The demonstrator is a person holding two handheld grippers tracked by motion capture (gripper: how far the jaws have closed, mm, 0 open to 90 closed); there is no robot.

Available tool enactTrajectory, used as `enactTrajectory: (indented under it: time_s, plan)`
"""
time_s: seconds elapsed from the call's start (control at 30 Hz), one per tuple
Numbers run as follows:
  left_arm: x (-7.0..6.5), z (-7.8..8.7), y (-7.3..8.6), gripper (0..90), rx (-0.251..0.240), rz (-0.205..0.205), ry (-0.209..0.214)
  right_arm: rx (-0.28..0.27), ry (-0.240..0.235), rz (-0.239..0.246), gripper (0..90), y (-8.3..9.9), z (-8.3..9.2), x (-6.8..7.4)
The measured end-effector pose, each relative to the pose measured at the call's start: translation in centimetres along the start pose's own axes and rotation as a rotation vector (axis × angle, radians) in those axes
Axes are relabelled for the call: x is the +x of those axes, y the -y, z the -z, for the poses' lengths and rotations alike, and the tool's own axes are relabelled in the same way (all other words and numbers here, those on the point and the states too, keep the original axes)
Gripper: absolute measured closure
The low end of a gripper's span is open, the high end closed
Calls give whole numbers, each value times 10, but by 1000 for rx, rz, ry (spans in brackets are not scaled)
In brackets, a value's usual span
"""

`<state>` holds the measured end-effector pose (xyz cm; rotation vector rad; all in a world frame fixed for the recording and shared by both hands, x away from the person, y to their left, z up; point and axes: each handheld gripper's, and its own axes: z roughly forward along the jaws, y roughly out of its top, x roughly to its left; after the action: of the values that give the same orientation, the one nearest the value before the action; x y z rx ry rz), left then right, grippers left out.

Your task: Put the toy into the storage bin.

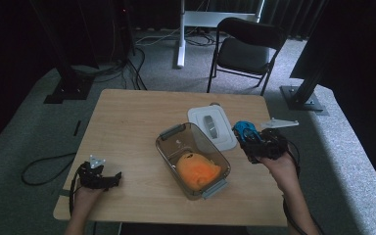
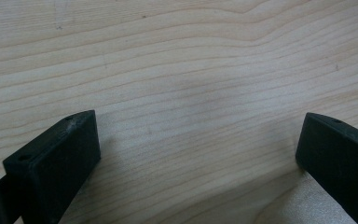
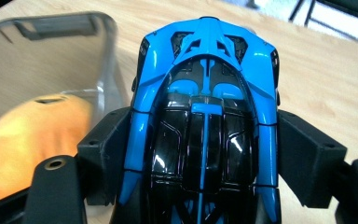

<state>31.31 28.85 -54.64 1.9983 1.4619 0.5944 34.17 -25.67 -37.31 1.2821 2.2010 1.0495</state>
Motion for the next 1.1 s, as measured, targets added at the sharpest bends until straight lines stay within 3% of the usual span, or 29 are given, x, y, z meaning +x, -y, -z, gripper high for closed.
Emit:
enactTrajectory:
  time_s: [0.23, 0.37, 0.47, 0.57, 0.77, 1.1]
  plan:
    - [0, 0, 0, 1, 3, 0, 1, -12, -40, 66, 247, -19, 0, 24]
    - [0, 0, 0, 1, 3, 0, 1, -13, -90, 114, 247, -29, -7, 45]
    - [0, 0, 0, 1, 1, 2, 1, -6, -100, 126, 247, -31, -10, 49]
    - [0, 0, 0, 1, 2, 1, 1, 13, -157, 150, 247, -37, -28, 70]
    - [0, 0, 0, 1, 1, 3, 1, 33, -207, 175, 247, -37, -45, 90]
    - [0, 0, 0, 1, 2, -3, 4, 80, -231, 177, 247, -32, -68, 102]
